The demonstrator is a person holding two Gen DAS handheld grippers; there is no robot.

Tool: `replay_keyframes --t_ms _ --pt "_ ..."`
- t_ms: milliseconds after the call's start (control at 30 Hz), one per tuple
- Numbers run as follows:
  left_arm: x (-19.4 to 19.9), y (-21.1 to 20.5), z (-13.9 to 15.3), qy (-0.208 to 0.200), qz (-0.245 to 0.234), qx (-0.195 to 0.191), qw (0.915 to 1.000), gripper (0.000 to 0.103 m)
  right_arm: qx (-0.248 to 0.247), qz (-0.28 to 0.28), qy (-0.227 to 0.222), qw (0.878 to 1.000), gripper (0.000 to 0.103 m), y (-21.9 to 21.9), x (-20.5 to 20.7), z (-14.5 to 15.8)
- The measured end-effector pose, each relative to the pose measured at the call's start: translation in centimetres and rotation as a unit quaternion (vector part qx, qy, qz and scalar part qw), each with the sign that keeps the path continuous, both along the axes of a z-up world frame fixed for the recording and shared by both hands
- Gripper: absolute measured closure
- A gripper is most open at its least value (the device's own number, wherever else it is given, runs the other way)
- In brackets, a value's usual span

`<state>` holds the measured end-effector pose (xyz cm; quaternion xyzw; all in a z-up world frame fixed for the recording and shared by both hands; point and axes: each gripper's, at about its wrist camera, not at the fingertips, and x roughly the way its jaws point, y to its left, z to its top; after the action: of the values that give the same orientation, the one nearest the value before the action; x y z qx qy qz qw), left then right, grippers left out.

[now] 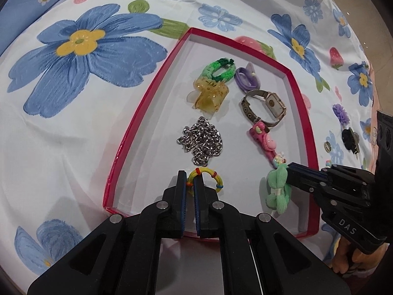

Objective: Organize jewelry
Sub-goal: 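Lower both hair ties into the red box and open both tools, then move both open tools back toward the remaining loose jewelry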

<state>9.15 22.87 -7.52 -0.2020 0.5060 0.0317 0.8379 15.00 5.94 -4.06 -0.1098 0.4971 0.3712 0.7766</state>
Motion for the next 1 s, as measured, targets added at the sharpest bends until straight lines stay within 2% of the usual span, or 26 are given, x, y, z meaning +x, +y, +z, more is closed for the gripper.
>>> replay_keyframes --t_ms 167,233,300,667,733,933,1000 --pt "0.0 0.1 0.0 0.007 0.003 0.002 1.0000 0.095 0.004 -0.002 0.003 1.000 0.093 -0.2 0.1 0.1" --pt "0.0 0.1 0.2 0.007 0.004 0.000 1.0000 0.081 0.007 -0.003 0.003 1.000 0.093 -0.4 0.0 0.3" --pt "0.0 -0.1 0.4 0.007 0.007 0.008 0.9999 0.072 0.010 -0.006 0.002 1.000 0.090 -0.7 0.0 0.6" --pt "-1.0 -0.9 2.3 -0.012 0.015 0.015 0.9997 0.072 0.062 -0.034 -0.006 0.998 0.087 -4.0 -0.5 2.6" --pt "-1.2 -1.4 3.0 -0.023 0.014 0.009 0.9996 0.072 0.074 -0.045 -0.013 0.996 0.074 -5.2 -0.6 3.2" --pt "-1.1 -4.0 4.9 -0.049 -0.005 0.002 0.9988 0.072 0.095 -0.090 -0.027 0.991 0.074 -9.4 -0.4 4.4" --pt "-0.9 -5.2 5.4 -0.055 -0.015 0.001 0.9984 0.068 0.096 -0.109 -0.032 0.989 0.074 -11.1 -0.3 4.6"
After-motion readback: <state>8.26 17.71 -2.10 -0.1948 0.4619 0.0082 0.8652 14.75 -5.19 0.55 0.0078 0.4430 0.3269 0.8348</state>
